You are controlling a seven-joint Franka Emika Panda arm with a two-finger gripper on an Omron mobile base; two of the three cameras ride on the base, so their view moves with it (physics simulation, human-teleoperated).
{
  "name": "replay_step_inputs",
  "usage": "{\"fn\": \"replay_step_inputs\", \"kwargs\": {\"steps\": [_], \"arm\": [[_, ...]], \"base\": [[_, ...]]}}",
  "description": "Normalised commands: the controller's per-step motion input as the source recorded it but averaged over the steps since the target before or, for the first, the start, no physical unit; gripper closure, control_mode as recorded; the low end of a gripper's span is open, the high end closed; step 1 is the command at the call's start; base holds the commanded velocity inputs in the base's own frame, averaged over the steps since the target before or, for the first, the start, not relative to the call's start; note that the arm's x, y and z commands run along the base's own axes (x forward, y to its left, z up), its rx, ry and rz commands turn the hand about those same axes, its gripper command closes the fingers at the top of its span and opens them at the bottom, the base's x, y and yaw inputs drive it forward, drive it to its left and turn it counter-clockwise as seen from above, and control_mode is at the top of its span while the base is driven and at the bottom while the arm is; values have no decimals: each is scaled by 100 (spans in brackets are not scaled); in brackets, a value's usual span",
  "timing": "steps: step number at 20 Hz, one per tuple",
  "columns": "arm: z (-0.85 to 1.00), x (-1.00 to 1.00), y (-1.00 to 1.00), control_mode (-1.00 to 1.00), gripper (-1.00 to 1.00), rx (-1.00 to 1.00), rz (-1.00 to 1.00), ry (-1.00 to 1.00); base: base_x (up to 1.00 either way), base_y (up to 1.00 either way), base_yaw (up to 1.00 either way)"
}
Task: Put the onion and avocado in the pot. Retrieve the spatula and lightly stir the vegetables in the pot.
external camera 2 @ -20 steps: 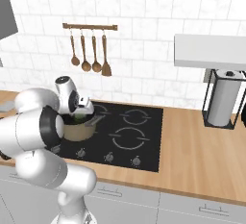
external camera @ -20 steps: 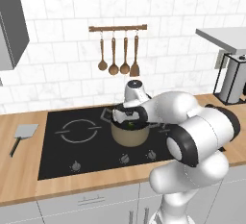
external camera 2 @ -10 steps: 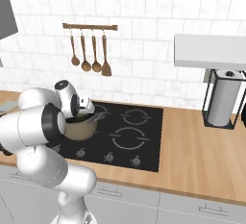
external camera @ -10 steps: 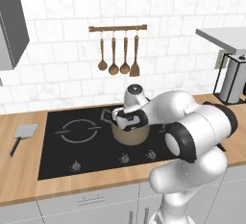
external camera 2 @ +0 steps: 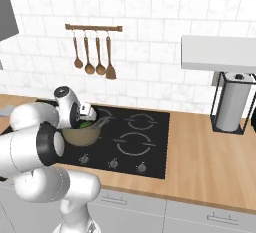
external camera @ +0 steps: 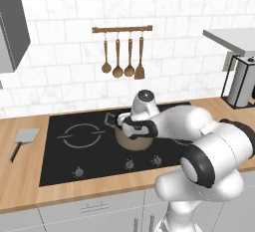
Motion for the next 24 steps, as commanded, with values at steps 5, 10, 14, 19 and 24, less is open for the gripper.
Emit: {"fn": "replay_step_inputs", "kwargs": {"steps": [5, 10, 14, 19, 24], "arm": [[94, -35, 0, -100, -100, 2, -4, 0], [100, -68, 0, -100, -100, 0, -3, 0], [96, -98, -1, -100, -100, 3, 0, 0], [66, -97, -22, -100, -100, 12, -1, 0], [15, -73, -25, -100, -100, 13, -4, 0]], "base": [[0, 0, 0], [0, 0, 0], [0, 0, 0], [0, 0, 0], [0, 0, 0]]}}
